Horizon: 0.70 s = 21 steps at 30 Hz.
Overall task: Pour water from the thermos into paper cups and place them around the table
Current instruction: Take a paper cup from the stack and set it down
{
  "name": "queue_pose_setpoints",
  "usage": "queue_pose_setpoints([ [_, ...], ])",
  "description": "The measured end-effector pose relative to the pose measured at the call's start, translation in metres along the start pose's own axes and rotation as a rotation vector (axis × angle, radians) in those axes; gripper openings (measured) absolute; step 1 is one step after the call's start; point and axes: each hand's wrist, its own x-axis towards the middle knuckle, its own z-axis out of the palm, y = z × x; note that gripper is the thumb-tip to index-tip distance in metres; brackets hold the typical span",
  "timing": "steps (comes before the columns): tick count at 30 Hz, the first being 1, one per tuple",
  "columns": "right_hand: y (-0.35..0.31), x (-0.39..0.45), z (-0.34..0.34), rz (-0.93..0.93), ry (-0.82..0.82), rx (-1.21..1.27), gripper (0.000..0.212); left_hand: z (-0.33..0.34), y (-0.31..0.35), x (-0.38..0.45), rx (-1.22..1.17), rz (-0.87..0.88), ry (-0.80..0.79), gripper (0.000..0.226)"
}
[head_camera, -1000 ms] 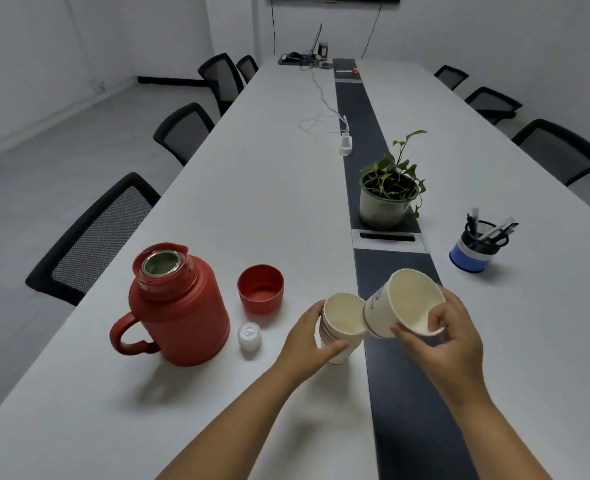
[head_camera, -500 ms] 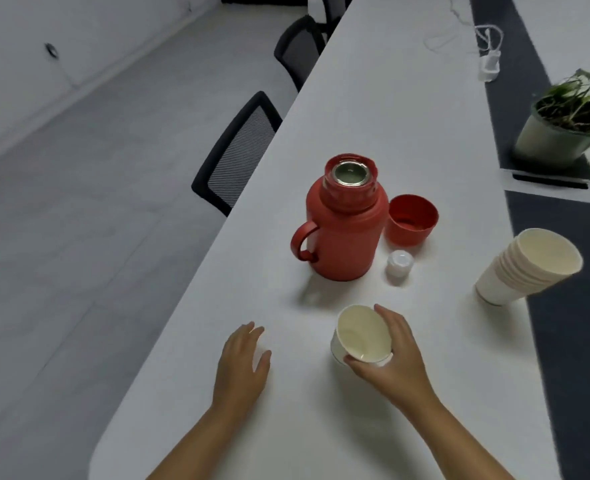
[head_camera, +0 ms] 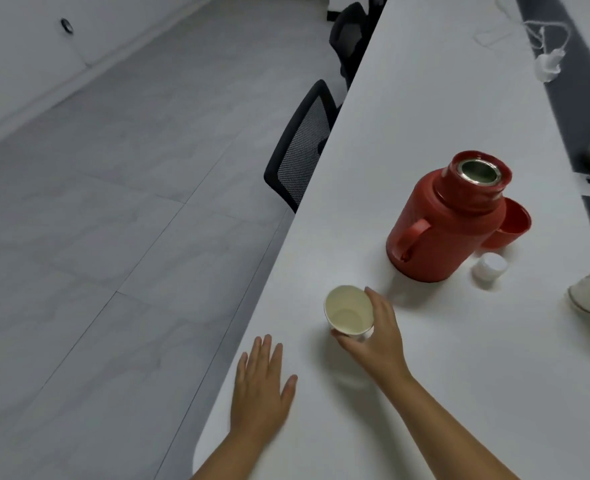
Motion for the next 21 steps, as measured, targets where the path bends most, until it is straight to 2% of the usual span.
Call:
queue_pose_setpoints([
  [7, 0.003, -0.007, 0.002, 0.047, 0.084, 0.038, 0.081, 0.01, -0.003, 0.004, 0.045, 0.028, 0.145, 0.057],
  [10, 0.004, -0.008, 0.002, 0.052, 0.046, 0.03, 0.087, 0.009, -0.003, 0.004, 0.064, 0.011, 0.145, 0.057],
  [13, 0.017, -0.022, -0.009, -0.045, -0.017, -0.083, 0.095, 0.008, -0.005, 0.0, 0.035, -0.003, 0.121, 0.057],
  [17, 0.032, -0.027, -0.039, -0.126, 0.107, -0.191, 0.07, 0.004, -0.003, 0.006, 0.014, -0.004, 0.164, 0.059],
  [19, 0.023, -0.011, -0.051, -0.048, 0.211, -0.111, 0.06, 0.007, 0.0, 0.016, 0.011, 0.001, 0.202, 0.059],
  [21, 0.01, 0.015, -0.056, 0.038, 0.233, 0.028, 0.049, 0.011, 0.003, 0.028, 0.024, 0.007, 0.214, 0.059],
])
